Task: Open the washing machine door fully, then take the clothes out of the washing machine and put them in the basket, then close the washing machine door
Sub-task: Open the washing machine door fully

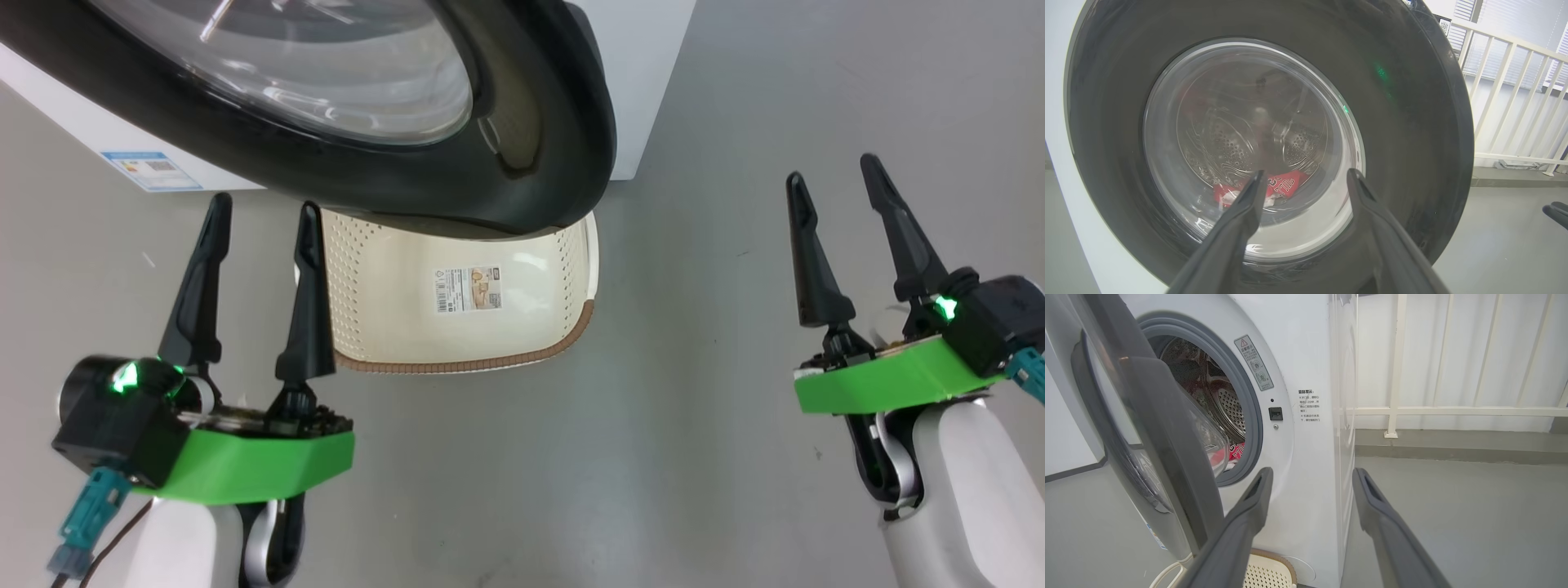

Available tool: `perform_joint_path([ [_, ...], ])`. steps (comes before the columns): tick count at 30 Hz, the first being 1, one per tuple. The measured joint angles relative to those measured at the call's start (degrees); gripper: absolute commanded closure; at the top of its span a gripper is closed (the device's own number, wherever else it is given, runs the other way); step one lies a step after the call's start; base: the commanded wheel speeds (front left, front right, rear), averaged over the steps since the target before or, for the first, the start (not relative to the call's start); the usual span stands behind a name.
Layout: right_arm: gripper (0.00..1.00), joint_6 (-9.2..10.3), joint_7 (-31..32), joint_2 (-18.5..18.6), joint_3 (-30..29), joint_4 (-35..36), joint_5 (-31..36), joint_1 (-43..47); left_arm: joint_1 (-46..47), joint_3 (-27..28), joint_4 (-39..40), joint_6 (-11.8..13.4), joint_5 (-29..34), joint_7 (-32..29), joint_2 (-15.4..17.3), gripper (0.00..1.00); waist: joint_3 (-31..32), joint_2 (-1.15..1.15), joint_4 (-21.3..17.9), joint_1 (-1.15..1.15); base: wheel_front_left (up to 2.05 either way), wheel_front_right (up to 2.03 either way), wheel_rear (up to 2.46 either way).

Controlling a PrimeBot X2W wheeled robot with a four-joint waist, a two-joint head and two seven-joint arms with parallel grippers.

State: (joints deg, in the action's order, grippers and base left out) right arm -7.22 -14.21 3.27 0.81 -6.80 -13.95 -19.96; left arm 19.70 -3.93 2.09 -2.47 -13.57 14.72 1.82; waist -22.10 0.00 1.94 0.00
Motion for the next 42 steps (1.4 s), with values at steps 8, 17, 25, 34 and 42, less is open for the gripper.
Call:
perform_joint_path([
  [8, 0.00, 0.00, -0.42, -0.04, 0.36, 0.97, 0.11, 2.32, -0.93, 0.22, -0.03, 0.00, 0.00, 0.00, 0.00, 0.00, 0.07, 0.00, -0.31, 0.00, 0.00, 0.00, 0.00],
  [17, 0.00, 0.00, -0.42, -0.05, 0.59, 0.98, -0.03, 2.41, -0.94, -0.07, -0.35, 0.01, 0.00, 0.00, 0.00, 0.00, 0.58, 0.00, 0.16, 0.00, 0.00, 0.00, 0.00],
  [25, 1.00, 0.00, -0.42, -0.08, -0.53, 0.30, -0.96, 2.34, -1.02, -0.71, -0.69, 0.00, -0.12, 0.01, 0.00, 0.00, 0.74, 0.00, 0.96, 0.00, 0.00, 0.00, 0.00],
  [34, 1.00, 0.00, 2.66, -0.04, 0.19, -4.86, -23.21, -3.61, -0.97, -0.75, -0.70, -0.09, -0.12, 0.00, 0.00, 0.00, -0.20, 0.00, 1.66, 0.00, 0.00, 0.00, 0.00],
  [42, 1.00, 0.00, 10.12, 0.05, 1.59, -8.75, -39.30, -13.50, -0.87, -0.62, -0.71, -0.10, -0.25, 0.00, 0.00, 0.00, -1.53, 0.00, 2.35, 0.00, 0.00, 0.00, 0.00],
])
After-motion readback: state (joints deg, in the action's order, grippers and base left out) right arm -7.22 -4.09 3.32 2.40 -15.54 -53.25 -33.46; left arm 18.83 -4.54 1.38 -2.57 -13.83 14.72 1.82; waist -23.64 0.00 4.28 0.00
